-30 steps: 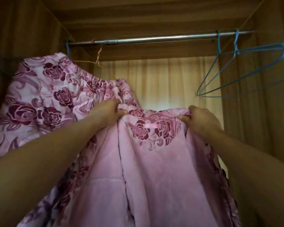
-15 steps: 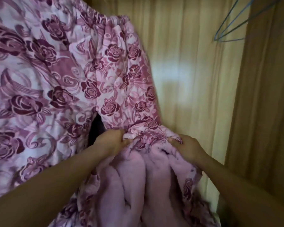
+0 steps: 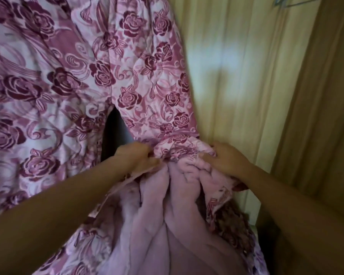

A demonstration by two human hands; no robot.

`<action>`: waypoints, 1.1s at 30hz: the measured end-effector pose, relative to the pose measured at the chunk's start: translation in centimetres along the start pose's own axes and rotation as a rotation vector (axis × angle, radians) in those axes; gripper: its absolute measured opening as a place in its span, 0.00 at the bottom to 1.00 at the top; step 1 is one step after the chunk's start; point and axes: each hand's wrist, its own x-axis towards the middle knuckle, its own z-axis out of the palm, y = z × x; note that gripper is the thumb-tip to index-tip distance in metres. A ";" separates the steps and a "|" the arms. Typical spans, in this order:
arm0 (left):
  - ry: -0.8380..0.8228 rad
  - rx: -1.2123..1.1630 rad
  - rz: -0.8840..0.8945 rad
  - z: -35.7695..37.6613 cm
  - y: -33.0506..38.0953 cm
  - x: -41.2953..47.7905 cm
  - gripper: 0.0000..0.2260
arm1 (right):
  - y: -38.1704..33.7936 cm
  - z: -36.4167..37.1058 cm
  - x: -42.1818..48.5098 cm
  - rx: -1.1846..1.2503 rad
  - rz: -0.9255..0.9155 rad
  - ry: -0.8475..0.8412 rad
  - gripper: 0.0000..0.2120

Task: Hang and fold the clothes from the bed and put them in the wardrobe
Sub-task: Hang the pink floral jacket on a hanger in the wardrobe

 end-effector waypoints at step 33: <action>0.446 -0.474 0.470 -27.3 8.8 0.8 0.31 | -16.2 -33.7 -4.2 0.583 -0.160 1.265 0.12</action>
